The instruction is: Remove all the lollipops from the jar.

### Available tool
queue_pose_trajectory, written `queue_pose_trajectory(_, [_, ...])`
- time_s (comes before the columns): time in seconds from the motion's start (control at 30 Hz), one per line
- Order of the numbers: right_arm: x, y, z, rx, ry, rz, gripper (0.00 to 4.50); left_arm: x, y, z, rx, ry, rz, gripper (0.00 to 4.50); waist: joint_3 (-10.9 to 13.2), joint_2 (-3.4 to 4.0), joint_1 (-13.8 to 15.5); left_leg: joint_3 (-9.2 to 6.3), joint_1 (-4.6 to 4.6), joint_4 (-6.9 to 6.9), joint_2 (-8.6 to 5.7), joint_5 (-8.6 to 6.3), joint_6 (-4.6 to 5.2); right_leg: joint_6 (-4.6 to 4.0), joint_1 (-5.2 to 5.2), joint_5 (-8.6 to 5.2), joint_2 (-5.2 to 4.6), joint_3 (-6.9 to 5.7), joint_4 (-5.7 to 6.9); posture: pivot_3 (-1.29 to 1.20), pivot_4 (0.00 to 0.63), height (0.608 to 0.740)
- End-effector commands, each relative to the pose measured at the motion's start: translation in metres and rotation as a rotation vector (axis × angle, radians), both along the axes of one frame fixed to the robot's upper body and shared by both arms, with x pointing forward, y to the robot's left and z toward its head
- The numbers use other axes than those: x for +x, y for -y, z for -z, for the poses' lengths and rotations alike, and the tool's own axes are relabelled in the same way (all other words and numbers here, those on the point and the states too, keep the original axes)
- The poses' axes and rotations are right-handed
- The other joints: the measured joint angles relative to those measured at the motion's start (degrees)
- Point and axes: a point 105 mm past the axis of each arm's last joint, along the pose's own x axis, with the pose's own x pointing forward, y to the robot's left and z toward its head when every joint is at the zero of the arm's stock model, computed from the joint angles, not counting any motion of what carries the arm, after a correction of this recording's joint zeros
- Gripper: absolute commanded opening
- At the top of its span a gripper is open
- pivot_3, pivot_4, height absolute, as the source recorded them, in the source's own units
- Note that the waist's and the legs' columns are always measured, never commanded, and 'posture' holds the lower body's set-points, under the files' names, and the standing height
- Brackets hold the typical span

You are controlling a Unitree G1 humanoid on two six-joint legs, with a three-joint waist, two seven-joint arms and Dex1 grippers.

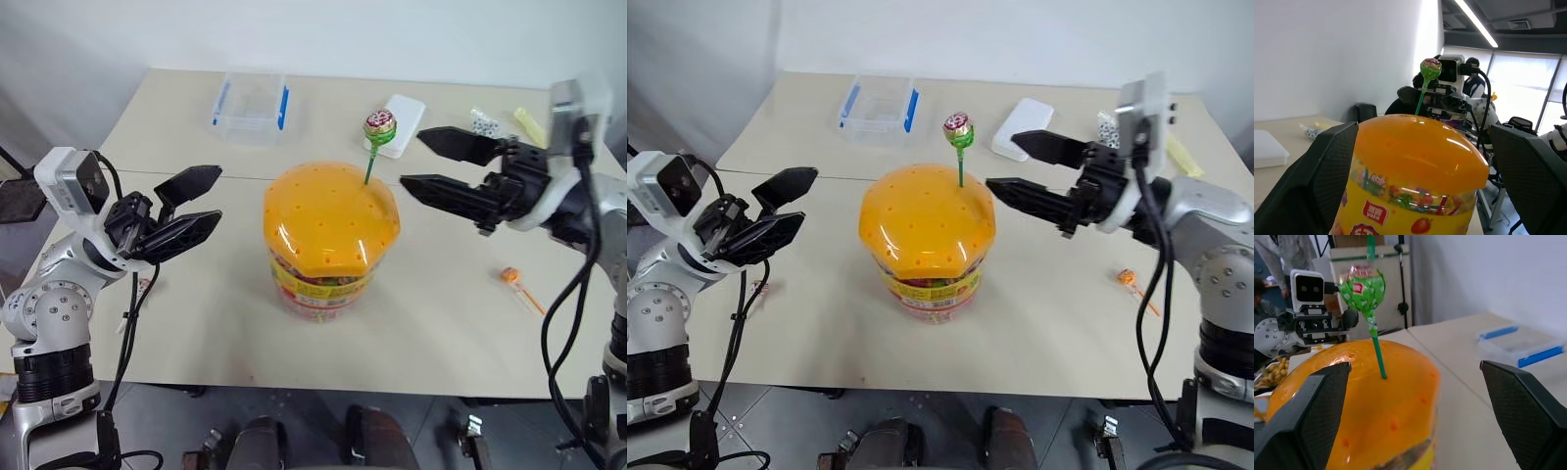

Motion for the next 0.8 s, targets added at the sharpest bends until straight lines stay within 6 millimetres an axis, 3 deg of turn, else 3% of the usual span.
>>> queue_pose_trajectory(0.03, [-0.005,-0.011,-0.004,-0.019,0.025,-0.028,4.42,-0.006,0.004,-0.005,0.017,0.055,0.002,4.5,0.0,0.0,0.09,0.0,0.0,-0.01,0.0,0.0,0.0,0.0,0.0,0.0,0.0,-0.01,0.0,0.0,0.15,0.74])
queue_pose_trajectory(0.2, [0.004,-0.023,0.001,-0.031,-0.009,-0.028,4.42,-0.006,0.006,-0.004,0.023,0.063,-0.001,4.5,0.0,0.0,-0.17,0.07,0.01,0.04,0.02,0.0,0.0,0.0,0.0,0.0,0.01,-0.01,0.0,0.0,0.15,0.74])
queue_pose_trajectory(0.47, [0.005,-0.029,-0.001,-0.013,0.013,-0.049,1.75,-0.005,0.008,-0.009,0.005,0.081,-0.008,4.5,0.0,0.0,-0.32,0.07,0.02,0.03,0.02,0.0,0.0,0.0,0.0,0.0,0.01,-0.01,0.0,0.0,0.15,0.74])
queue_pose_trajectory(0.63, [0.002,-0.027,-0.013,0.072,0.08,-0.08,0.08,-0.005,0.01,-0.011,0.001,0.085,0.005,4.5,0.0,0.0,-0.93,0.07,0.02,0.02,0.02,0.0,0.0,0.0,0.0,0.0,0.01,-0.01,0.01,0.0,0.15,0.74])
queue_pose_trajectory(0.8, [0.009,0.011,-0.059,0.273,0.15,0.03,0.03,-0.011,0.017,-0.019,0.009,0.105,0.084,4.5,0.0,0.0,-0.96,0.07,0.0,0.03,0.02,0.0,0.0,0.0,0.0,0.0,0.0,-0.02,0.01,0.0,0.15,0.74])
